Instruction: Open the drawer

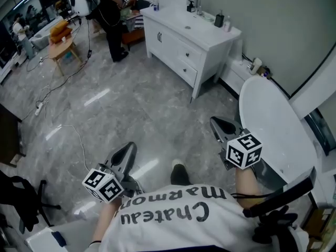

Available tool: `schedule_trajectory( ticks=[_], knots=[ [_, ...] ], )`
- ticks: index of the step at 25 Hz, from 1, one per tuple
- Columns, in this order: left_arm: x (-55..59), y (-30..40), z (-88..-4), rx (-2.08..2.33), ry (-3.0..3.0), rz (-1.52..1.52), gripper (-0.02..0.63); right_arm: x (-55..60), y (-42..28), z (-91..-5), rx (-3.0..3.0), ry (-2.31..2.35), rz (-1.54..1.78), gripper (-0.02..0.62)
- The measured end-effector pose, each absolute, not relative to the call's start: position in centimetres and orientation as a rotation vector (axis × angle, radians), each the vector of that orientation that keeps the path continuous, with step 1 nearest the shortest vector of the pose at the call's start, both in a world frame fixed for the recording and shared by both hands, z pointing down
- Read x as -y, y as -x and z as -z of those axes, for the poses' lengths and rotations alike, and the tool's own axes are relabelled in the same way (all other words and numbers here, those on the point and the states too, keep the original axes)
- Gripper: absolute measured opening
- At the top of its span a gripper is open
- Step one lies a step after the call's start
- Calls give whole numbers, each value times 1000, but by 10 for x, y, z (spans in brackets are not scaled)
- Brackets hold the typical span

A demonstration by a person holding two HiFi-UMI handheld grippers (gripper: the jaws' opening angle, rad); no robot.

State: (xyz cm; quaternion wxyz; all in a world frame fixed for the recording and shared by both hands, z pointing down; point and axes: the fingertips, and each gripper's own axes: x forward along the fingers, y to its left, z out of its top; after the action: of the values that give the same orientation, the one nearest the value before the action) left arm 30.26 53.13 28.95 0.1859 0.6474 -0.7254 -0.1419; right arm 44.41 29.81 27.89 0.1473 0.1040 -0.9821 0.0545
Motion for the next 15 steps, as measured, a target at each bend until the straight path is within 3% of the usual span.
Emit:
schedule_trajectory(
  ticks=[15],
  knots=[
    [-407, -186, -278, 2139, -1723, 415, 3, -155, -323, -271, 2787, -172, -35, 11]
  ],
)
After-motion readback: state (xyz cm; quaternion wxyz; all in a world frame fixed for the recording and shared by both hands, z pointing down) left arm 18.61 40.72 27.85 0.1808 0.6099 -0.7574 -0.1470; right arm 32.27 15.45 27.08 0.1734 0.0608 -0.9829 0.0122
